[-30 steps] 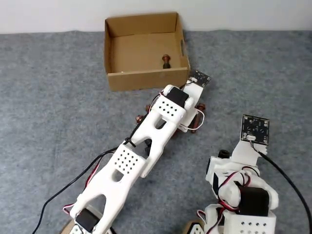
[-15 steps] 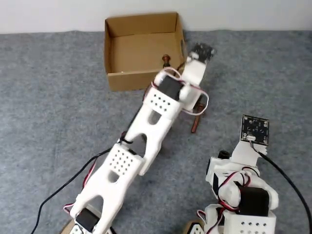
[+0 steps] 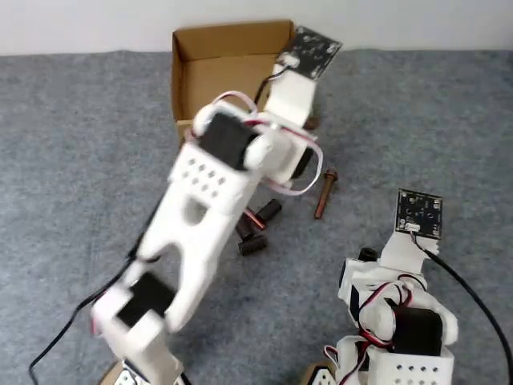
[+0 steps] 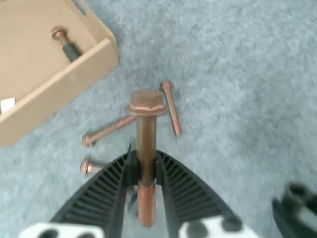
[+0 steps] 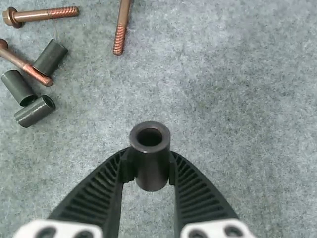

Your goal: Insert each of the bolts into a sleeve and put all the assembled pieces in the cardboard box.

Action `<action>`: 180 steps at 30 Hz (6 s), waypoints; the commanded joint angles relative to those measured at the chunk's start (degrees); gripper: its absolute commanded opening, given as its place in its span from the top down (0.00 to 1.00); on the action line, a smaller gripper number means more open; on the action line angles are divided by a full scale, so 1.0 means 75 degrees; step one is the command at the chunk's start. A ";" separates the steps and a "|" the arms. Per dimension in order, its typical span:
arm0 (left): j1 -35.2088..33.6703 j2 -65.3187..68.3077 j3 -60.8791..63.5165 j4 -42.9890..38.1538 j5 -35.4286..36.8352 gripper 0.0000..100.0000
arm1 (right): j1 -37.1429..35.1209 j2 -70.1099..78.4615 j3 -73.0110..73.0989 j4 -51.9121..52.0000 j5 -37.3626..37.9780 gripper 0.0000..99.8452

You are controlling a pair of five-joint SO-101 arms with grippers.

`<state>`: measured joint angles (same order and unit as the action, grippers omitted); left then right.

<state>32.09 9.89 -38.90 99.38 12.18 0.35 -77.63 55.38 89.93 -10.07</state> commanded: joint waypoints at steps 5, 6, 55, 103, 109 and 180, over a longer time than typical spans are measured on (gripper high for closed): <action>-0.0023 -0.3798 0.3487 -0.0598 -0.0035 1.00 | -0.0041 -0.0076 -0.0281 -0.0041 0.0023 0.99; -0.0023 -0.4208 0.3991 -0.0809 -0.0035 1.00 | -0.0041 -0.0076 -0.0281 -0.0053 0.0023 0.99; 0.0035 -1.3890 1.4318 -0.7982 0.2942 1.00 | -0.5210 -0.0053 0.0715 -0.4624 0.2602 0.99; -0.0188 -1.3878 1.5385 -0.9073 0.3657 1.00 | -0.5222 -0.0064 0.0211 -0.4612 0.2602 0.99; -0.0422 -1.3878 1.5877 -0.9682 0.3669 1.00 | -0.5609 -0.0053 0.0211 -0.4624 0.2602 0.99; 0.0270 -1.3878 1.5092 -0.6576 0.1348 0.83 | -0.5574 -0.0064 0.0223 -0.4624 0.2602 0.99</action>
<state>34.20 -94.02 75.91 49.54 23.08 -41.14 -77.54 61.10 56.88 9.01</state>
